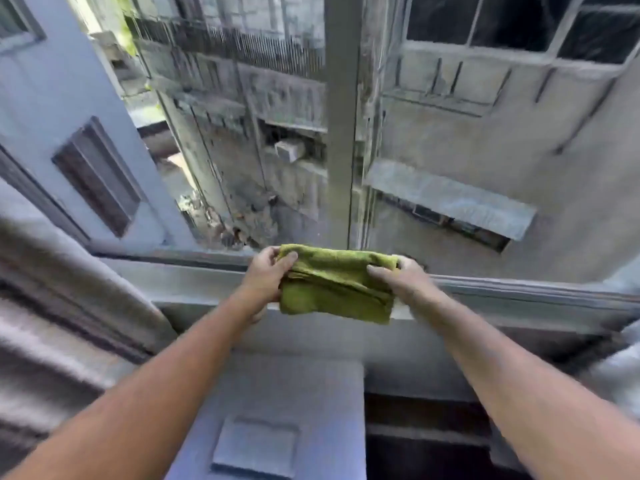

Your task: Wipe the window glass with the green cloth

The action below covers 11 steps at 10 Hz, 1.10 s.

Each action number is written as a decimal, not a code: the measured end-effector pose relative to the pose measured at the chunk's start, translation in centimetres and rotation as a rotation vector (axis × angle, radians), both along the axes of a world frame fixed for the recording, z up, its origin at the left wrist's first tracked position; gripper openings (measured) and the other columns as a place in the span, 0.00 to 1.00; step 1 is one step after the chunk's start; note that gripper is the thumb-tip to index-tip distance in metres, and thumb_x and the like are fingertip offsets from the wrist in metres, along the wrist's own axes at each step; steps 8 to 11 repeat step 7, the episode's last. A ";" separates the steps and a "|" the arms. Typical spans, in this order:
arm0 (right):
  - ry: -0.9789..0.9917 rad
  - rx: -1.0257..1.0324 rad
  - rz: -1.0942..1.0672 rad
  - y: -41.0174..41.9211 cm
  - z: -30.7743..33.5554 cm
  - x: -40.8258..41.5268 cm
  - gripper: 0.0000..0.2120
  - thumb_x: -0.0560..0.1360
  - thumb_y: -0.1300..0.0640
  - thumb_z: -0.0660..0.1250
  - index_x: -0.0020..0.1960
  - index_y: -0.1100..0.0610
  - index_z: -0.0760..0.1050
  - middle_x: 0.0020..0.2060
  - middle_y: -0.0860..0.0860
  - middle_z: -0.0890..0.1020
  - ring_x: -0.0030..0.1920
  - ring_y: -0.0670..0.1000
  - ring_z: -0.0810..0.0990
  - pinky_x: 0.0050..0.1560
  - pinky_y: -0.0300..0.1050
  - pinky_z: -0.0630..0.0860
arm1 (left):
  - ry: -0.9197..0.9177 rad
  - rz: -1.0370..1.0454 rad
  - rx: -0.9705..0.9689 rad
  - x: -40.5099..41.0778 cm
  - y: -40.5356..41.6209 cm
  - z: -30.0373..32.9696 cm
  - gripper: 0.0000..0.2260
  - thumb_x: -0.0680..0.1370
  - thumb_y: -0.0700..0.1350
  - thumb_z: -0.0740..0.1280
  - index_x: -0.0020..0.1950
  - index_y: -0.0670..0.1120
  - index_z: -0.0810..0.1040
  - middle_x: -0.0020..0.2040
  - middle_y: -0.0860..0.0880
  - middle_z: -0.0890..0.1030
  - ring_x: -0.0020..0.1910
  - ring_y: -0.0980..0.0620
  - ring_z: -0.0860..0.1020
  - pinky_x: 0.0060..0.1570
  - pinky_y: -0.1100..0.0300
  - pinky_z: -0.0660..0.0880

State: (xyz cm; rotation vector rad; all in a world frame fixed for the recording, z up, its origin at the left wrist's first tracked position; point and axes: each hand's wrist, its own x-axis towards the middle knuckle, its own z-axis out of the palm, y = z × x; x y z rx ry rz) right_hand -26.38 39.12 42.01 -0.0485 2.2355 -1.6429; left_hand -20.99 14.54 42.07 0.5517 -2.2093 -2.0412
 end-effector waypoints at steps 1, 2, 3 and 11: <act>-0.317 0.004 -0.062 -7.5 -12.5 4.8 0.10 0.76 0.54 0.73 0.55 0.55 0.77 0.44 0.51 0.83 0.40 0.51 0.81 0.38 0.42 0.78 | -0.217 0.147 0.202 5.6 -6.2 -11.9 0.06 0.81 0.41 0.67 0.56 0.42 0.78 0.48 0.44 0.81 0.43 0.49 0.80 0.43 0.56 0.78; -0.526 -0.037 -0.114 -12.6 -23.9 9.3 0.12 0.76 0.59 0.73 0.58 0.54 0.77 0.48 0.52 0.84 0.43 0.52 0.82 0.42 0.48 0.78 | -0.349 0.236 0.291 10.5 -11.6 -23.2 0.03 0.79 0.38 0.68 0.48 0.45 0.79 0.45 0.45 0.83 0.39 0.52 0.81 0.41 0.59 0.80; -0.679 0.020 -0.146 -16.1 -34.6 13.8 0.18 0.75 0.64 0.72 0.64 0.57 0.74 0.50 0.53 0.83 0.43 0.52 0.81 0.41 0.49 0.78 | -0.502 0.286 0.257 15.1 -14.9 -34.4 0.04 0.78 0.34 0.68 0.48 0.43 0.79 0.44 0.45 0.82 0.39 0.51 0.79 0.41 0.59 0.78; -0.323 0.659 -0.039 -16.8 -45.7 19.7 0.16 0.78 0.53 0.65 0.65 0.55 0.75 0.56 0.54 0.83 0.54 0.57 0.82 0.53 0.52 0.80 | -0.751 -0.017 -0.571 21.4 -18.4 -44.9 0.12 0.77 0.45 0.68 0.59 0.46 0.82 0.55 0.46 0.86 0.55 0.45 0.84 0.56 0.51 0.79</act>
